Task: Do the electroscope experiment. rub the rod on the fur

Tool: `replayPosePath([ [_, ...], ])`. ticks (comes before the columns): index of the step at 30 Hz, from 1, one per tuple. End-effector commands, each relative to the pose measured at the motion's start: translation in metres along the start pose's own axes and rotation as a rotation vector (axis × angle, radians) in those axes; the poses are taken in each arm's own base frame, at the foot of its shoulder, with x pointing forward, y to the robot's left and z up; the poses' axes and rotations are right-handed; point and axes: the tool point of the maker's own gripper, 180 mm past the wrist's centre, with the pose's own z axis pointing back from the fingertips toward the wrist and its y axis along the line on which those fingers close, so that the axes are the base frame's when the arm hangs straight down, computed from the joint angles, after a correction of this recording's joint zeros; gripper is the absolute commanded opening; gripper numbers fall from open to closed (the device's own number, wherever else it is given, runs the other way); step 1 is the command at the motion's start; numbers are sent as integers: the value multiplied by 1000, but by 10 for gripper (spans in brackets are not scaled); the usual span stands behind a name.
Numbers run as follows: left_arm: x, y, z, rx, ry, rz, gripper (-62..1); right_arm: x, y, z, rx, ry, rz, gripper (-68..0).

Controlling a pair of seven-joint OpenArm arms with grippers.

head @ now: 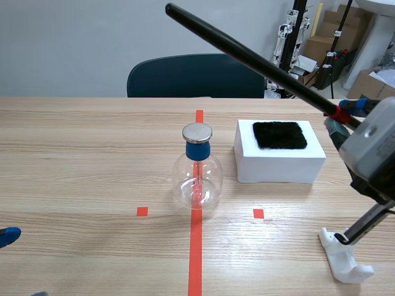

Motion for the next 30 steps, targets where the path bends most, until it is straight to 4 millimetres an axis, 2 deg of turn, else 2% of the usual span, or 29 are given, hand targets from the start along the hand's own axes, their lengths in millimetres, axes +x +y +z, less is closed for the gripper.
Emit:
replayPosePath([
  [1,13,2,-1,-4,-56,-10,14,0,-8,-1,-24,-7,33,-638],
  [7,13,2,-1,-4,-56,-10,14,-16,-24,0,-27,31,114,-638],
  [16,13,2,-1,-4,-56,-10,14,-60,-56,-4,-6,159,307,-638],
  [24,13,2,-1,-4,-56,-10,14,-108,-81,-12,-64,149,548,-638],
  [30,13,2,-1,-4,-56,-10,14,-148,-114,-24,-120,246,677,-638],
])
